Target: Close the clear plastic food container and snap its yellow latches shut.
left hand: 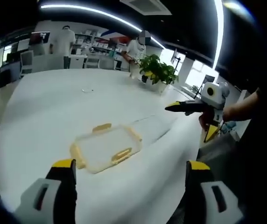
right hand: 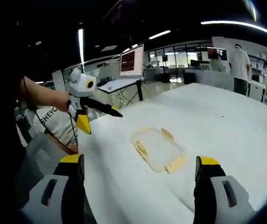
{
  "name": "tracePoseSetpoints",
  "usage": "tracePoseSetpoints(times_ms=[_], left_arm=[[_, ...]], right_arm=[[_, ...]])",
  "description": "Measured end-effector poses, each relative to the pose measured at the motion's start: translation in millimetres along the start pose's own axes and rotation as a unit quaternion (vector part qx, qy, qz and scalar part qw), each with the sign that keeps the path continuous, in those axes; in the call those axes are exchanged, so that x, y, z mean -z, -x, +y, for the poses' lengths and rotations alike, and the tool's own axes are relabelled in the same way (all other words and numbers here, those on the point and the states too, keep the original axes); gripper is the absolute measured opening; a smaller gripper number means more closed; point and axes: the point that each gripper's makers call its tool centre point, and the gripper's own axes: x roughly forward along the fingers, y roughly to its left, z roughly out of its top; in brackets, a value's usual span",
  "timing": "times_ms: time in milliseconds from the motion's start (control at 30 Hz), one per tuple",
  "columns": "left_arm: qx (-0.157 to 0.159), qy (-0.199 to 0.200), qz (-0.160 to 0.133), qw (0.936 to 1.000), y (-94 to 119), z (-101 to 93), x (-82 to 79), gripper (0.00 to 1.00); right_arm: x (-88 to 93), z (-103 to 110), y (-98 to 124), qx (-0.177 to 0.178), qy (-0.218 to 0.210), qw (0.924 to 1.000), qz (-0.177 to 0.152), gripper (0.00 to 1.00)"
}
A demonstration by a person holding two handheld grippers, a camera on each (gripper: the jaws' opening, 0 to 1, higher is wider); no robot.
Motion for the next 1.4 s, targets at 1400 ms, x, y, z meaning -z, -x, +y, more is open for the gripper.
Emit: tracePoseSetpoints(times_ms=[1400], left_arm=[[0.044,-0.094,0.124,0.9868,-27,55.4,8.5,0.83]], right_arm=[[8.2,-44,-44,-0.012,0.039,0.9964,0.075,0.85]])
